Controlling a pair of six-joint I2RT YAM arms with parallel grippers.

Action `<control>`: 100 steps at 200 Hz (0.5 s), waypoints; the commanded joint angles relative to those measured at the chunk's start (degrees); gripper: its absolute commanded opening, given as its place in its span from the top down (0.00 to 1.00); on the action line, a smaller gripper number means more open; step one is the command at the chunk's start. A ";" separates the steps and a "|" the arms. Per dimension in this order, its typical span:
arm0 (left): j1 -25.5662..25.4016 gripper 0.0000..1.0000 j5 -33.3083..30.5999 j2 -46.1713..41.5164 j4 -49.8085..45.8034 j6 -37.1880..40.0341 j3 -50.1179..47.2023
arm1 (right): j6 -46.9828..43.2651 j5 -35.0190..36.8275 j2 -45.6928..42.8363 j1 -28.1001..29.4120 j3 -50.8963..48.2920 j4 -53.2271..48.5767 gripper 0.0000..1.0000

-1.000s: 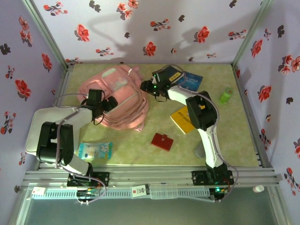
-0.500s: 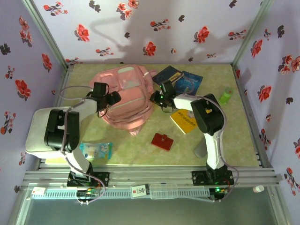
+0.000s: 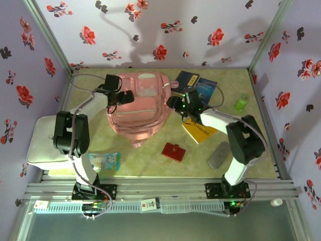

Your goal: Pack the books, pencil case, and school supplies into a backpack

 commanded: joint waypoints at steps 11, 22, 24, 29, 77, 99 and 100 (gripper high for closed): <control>-6.85 0.00 -6.27 -4.34 -9.60 5.94 1.78 | -9.62 8.05 -4.95 -2.15 -1.30 -5.28 0.02; -9.73 0.00 -8.30 -4.21 -10.55 6.28 2.08 | -12.11 11.15 -6.45 -2.24 -2.19 -5.61 0.01; -10.31 0.00 -8.70 -4.14 -10.70 6.34 2.12 | -12.43 11.80 -6.61 -2.24 -2.20 -5.72 0.01; -11.54 0.00 -9.60 -3.88 -10.97 6.51 2.34 | -13.39 13.24 -7.28 -2.24 -2.51 -6.06 0.01; -22.94 0.04 -16.84 2.90 -15.99 9.48 8.67 | -17.00 19.38 -10.85 -3.41 -5.31 -6.08 0.01; -25.85 0.13 -19.16 7.61 -19.26 12.44 13.59 | -15.71 20.08 -11.16 -4.63 -6.13 -6.74 0.01; -25.97 0.14 -19.30 7.81 -19.44 12.57 13.87 | -15.57 20.14 -11.20 -4.71 -6.15 -6.85 0.01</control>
